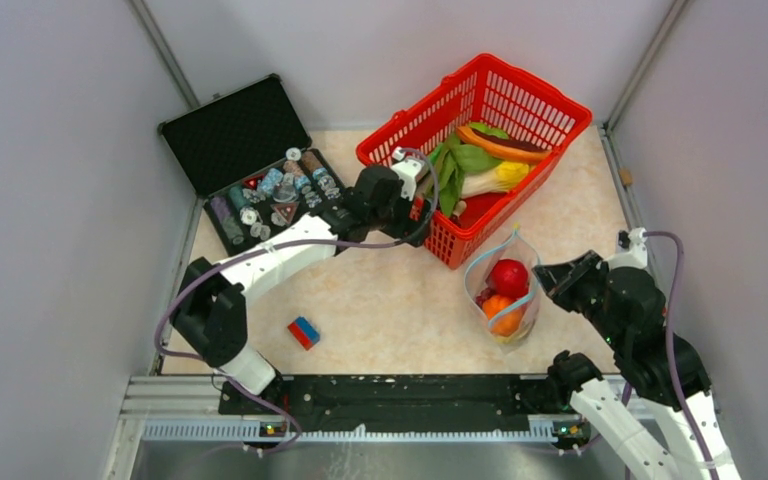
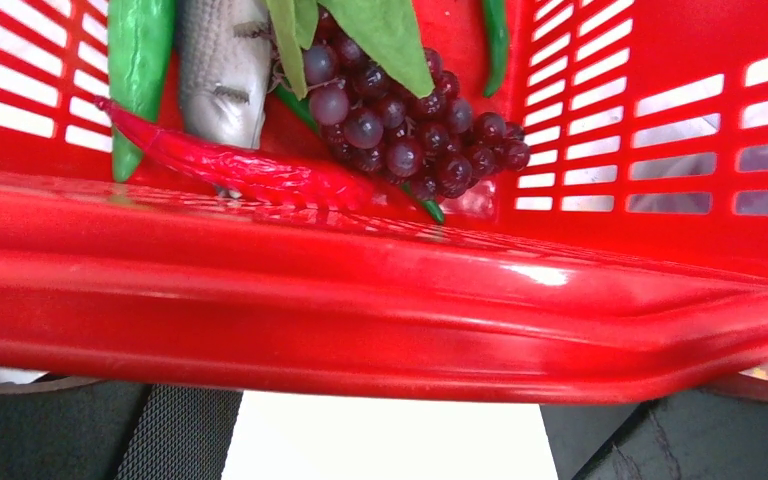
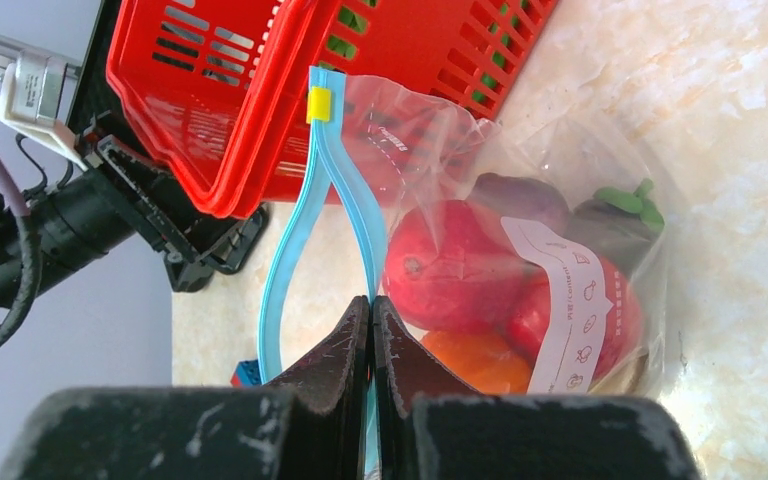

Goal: Place the food in the zip-top bag and seal the zipper
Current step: Move the bin to the center of the board, then move the zipper food storage bag to the center of the board.

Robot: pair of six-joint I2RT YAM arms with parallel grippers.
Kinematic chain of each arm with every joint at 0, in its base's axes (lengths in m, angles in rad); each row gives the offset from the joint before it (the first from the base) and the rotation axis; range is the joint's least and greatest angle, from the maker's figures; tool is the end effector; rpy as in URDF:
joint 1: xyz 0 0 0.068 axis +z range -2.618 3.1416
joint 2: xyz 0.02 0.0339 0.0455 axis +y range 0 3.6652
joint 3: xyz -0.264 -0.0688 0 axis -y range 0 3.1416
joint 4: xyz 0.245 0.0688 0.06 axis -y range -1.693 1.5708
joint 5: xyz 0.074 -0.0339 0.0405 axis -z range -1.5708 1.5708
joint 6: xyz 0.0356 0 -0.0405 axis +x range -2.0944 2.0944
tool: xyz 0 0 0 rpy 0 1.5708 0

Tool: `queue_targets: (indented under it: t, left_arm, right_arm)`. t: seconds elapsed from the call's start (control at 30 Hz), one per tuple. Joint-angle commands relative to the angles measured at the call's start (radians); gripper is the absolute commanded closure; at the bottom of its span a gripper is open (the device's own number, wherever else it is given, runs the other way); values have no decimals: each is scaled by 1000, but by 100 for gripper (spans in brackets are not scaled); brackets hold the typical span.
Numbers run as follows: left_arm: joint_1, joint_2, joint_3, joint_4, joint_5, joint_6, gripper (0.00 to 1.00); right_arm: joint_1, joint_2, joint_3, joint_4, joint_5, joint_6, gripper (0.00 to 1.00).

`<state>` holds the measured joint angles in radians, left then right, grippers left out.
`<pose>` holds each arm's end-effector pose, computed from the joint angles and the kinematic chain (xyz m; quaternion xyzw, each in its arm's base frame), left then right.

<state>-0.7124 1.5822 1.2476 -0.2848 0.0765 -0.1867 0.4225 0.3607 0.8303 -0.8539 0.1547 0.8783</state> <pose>0.2732 -0.2395 0.2901 0.2477 0.8533 -0.2295 0.3974 0.0620 0.0219 0.3301 0.2288 0.7955 0.2865 0.4824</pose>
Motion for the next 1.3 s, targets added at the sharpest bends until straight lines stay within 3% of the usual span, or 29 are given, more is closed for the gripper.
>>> queue_targets:
  t: [0.0,0.13,0.43,0.57,0.7,0.8,0.9,1.03,1.17,1.27]
  left_arm:
    - [22,33,55,40,-121,5,1]
    - [98,59,45,139,-30,-18,1]
    - [168,139,116,141,-36,-23,1]
    - [228,155,135,117,52,-80,1]
    - [228,45,-3,163,121,-89,1]
    - [225,-109,-158,214,251,-162,1]
    - [189,-271,-308,274,328,-261,1]
    - [35,-423,-390,341,270,-402,1]
    - [-114,-451,-382,371,151,-501,1]
    - [-148,-406,-353,356,125,-528,1]
  right_arm:
    - [-2,6,1,41,-9,11,99]
    - [-1,12,-15,58,-19,13,99]
    - [-1,32,-19,86,-42,13,100]
    - [-2,35,-24,92,-48,13,99]
    - [-2,35,-36,107,-57,14,100]
    - [-2,39,-40,119,-63,14,100]
    - [-2,43,-35,114,-54,4,100]
    - [-1,40,-30,99,-36,1,99]
    - [-2,31,-34,99,-39,4,100]
    - [-2,25,-39,100,-44,8,100]
